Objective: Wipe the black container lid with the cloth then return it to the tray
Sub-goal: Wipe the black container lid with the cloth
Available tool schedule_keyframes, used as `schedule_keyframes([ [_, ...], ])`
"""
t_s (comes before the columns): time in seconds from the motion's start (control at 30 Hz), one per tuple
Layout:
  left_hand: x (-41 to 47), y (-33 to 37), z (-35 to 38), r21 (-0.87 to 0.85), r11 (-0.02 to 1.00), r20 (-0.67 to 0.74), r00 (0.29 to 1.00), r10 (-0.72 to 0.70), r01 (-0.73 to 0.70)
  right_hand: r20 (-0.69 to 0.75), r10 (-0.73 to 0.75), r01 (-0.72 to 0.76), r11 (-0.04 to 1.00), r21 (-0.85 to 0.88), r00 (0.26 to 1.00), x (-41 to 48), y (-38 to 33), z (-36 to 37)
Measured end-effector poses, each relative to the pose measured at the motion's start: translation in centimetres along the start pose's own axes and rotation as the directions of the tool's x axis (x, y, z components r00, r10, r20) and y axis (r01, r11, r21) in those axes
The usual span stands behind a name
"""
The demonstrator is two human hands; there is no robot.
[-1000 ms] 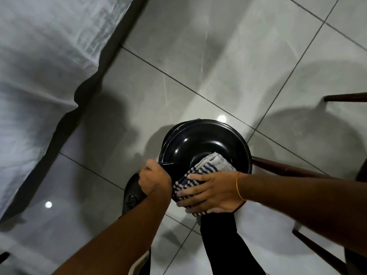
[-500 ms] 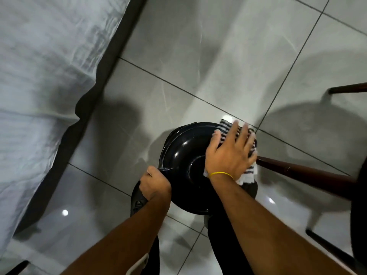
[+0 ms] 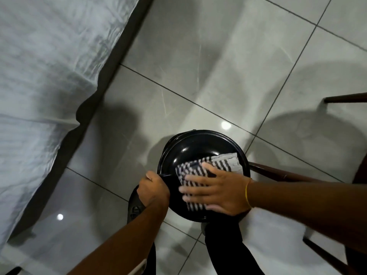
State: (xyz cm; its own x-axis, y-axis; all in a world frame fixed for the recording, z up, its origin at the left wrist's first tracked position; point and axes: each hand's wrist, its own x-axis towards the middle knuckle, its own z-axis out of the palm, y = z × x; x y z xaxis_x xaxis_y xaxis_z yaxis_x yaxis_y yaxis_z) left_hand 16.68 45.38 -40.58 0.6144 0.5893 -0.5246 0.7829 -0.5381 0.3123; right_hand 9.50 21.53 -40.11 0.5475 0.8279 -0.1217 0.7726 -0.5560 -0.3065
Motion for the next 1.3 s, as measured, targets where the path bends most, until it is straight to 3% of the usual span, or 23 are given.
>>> schedule_keyframes([
  [0.1, -0.2, 0.4, -0.1, 0.003, 1.0, -0.006, 1.0, 0.021, -0.021, 0.072, -0.247, 0.251, 0.967, -0.045, 0.966, -1.7, 2.2, -0.2],
  [0.27, -0.2, 0.3, -0.3, 0.023, 0.999, -0.01, 0.999, 0.037, -0.037, 0.098, -0.277, 0.284, 0.957, -0.064, 0.956, -1.1, 2.8, -0.5],
  [0.4, -0.3, 0.4, -0.3, 0.028, 0.999, -0.028, 0.999, 0.042, -0.041, 0.044, -0.06, 0.062, 0.997, -0.048, 0.997, -0.2, 0.9, -0.4],
  [0.5, -0.3, 0.3, -0.3, 0.041, 0.998, -0.028, 0.998, 0.05, -0.049, -0.061, 0.33, -0.327, 0.944, 0.05, 0.942, 1.6, -2.2, -0.1],
  [0.53, -0.3, 0.3, -0.4, 0.038, 0.998, -0.024, 0.998, 0.053, -0.052, -0.082, 0.475, -0.469, 0.879, 0.084, 0.876, 2.4, -3.4, 0.0],
  [0.6, -0.2, 0.2, -0.3, -0.006, 0.999, -0.025, 0.999, 0.045, -0.045, -0.087, 0.74, -0.727, 0.672, 0.141, 0.667, 3.9, -6.1, 0.1],
  [0.7, -0.6, 0.3, -0.2, -0.032, 0.999, -0.023, 1.0, 0.019, -0.02, -0.022, 0.972, -0.939, 0.232, 0.253, 0.234, 7.5, -10.2, 0.0],
  [0.77, -0.5, 0.2, -0.1, -0.054, 0.998, -0.022, 1.0, -0.016, 0.014, 0.033, 0.997, -0.947, -0.076, 0.311, -0.069, 11.1, -11.6, -0.3],
  [0.83, -0.4, 0.3, -0.5, -0.057, 0.998, -0.011, 0.999, -0.03, 0.03, 0.103, 0.941, -0.87, -0.337, 0.36, -0.322, 14.8, -11.3, -1.2],
  [0.87, -1.0, 0.1, -0.3, -0.068, 0.997, -0.007, 1.0, 0.022, -0.022, 0.14, 0.9, -0.816, -0.433, 0.383, -0.413, 16.3, -10.9, -1.7],
  [0.9, -1.8, 0.2, 0.0, -0.007, 0.986, 0.08, 0.982, 0.168, -0.168, 0.165, 0.869, -0.777, -0.492, 0.393, -0.467, 17.4, -10.5, -1.9],
  [0.93, -3.7, 0.7, -0.4, -0.097, 0.927, 0.265, 0.888, 0.376, -0.364, 0.182, 0.852, -0.756, -0.521, 0.396, -0.491, 17.9, -10.4, -2.0],
  [0.97, -4.7, 0.0, -0.5, -0.134, 0.849, 0.418, 0.747, 0.516, -0.511, 0.192, 0.852, -0.754, -0.522, 0.4, -0.488, 18.0, -10.6, -1.9],
  [1.0, -4.2, 0.0, -0.1, -0.153, 0.838, 0.426, 0.73, 0.535, -0.524, 0.181, 0.869, -0.772, -0.492, 0.401, -0.46, 17.6, -10.8, -1.7],
  [1.07, -1.7, 0.2, 0.1, -0.026, 0.97, 0.105, 0.964, 0.245, -0.243, 0.117, 0.936, -0.857, -0.352, 0.377, -0.333, 15.9, -11.2, -0.8],
  [1.1, -1.1, 0.5, -0.5, 0.003, 0.993, 0.01, 0.993, 0.122, -0.122, 0.081, 0.973, -0.905, -0.231, 0.356, -0.217, 14.5, -11.3, -0.4],
  [1.13, -0.6, 1.1, -1.1, 0.051, 0.993, 0.009, 0.995, 0.103, -0.104, 0.041, 0.997, -0.94, -0.07, 0.334, -0.06, 12.9, -11.2, -0.1],
  [1.2, -0.5, 1.0, -1.0, 0.053, 0.988, 0.016, 0.989, 0.148, -0.148, -0.049, 0.938, -0.905, 0.344, 0.252, 0.343, 8.9, -10.1, 0.4],
  [1.27, -0.9, 1.3, -0.9, 0.053, 0.985, 0.032, 0.986, 0.163, -0.165, -0.055, 0.687, -0.677, 0.725, 0.129, 0.725, 5.0, -7.2, 0.3],
  [1.3, -0.9, 1.2, -0.9, 0.048, 0.985, 0.024, 0.986, 0.164, -0.165, -0.032, 0.511, -0.508, 0.858, 0.076, 0.859, 3.6, -5.3, 0.0],
])
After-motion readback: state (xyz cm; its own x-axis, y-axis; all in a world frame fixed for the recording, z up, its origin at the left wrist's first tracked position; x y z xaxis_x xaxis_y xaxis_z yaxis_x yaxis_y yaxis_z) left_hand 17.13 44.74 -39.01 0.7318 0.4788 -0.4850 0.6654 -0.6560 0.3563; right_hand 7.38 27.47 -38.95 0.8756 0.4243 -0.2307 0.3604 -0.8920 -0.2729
